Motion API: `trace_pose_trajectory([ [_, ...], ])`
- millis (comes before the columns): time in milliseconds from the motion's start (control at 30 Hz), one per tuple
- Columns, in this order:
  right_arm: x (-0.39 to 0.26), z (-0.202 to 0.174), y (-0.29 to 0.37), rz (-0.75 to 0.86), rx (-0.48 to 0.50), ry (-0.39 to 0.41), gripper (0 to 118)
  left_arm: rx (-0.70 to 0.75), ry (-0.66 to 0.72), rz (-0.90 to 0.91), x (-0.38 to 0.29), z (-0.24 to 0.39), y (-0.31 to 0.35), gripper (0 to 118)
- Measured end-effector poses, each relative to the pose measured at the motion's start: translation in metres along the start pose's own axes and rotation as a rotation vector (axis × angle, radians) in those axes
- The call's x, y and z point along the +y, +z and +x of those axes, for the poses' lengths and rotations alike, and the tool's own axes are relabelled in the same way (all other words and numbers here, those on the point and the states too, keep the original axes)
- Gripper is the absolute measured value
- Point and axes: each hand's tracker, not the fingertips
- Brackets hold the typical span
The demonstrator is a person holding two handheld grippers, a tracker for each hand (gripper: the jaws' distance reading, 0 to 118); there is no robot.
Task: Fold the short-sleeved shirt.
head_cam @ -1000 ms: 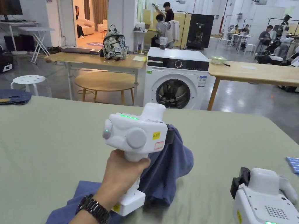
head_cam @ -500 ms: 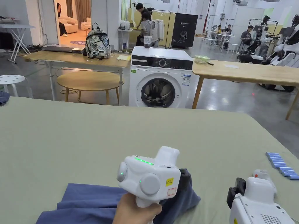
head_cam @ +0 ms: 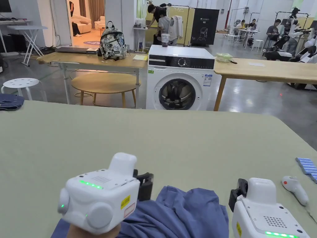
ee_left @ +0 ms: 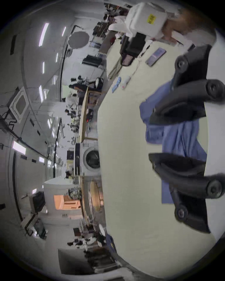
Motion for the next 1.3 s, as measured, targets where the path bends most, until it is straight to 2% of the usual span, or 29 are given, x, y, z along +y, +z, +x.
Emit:
trace_pose_trajectory([
  [33, -0.001, -0.004, -0.001, -0.003, 0.007, 0.001, 0, 0.021, 0.010, -0.005, -0.008, -0.007, 0.003, 7],
  [67, -0.002, -0.007, -0.003, -0.005, 0.015, 0.000, 0, 0.055, 0.018, -0.009, -0.018, -0.013, 0.006, 0],
  [133, -0.004, -0.013, -0.006, -0.010, 0.028, -0.005, 0, 0.125, 0.024, -0.015, -0.036, -0.024, 0.011, 0],
  [400, -0.008, -0.029, -0.021, -0.035, 0.066, 0.004, 0, 0.200, 0.182, -0.101, -0.062, -0.090, 0.003, 0],
  [567, -0.009, -0.031, -0.031, -0.059, 0.077, 0.016, 0, 0.207, 0.247, -0.172, -0.044, -0.146, -0.035, 0],
  [833, -0.016, -0.023, -0.046, -0.097, 0.053, 0.018, 0, 0.144, 0.288, -0.423, -0.011, -0.205, -0.123, 0],
  [867, -0.018, -0.021, -0.048, -0.104, 0.047, 0.020, 0, 0.142, 0.288, -0.463, -0.010, -0.209, -0.134, 7],
  [900, -0.019, -0.019, -0.049, -0.109, 0.043, 0.023, 0, 0.137, 0.286, -0.485, -0.011, -0.211, -0.142, 23],
  [933, -0.020, -0.018, -0.049, -0.114, 0.038, 0.027, 0, 0.126, 0.288, -0.513, -0.012, -0.214, -0.150, 50],
  [967, -0.021, -0.015, -0.049, -0.118, 0.031, 0.031, 0, 0.134, 0.289, -0.542, -0.015, -0.215, -0.157, 60],
  [1000, -0.022, -0.013, -0.050, -0.122, 0.026, 0.033, 0, 0.150, 0.286, -0.565, -0.017, -0.216, -0.163, 57],
  [1233, -0.031, 0.002, -0.056, -0.161, -0.012, 0.029, 0, 0.232, 0.256, -0.647, -0.034, -0.209, -0.200, 59],
  [1300, -0.033, 0.005, -0.057, -0.170, -0.018, 0.027, 0, 0.261, 0.208, -0.651, -0.036, -0.200, -0.202, 53],
])
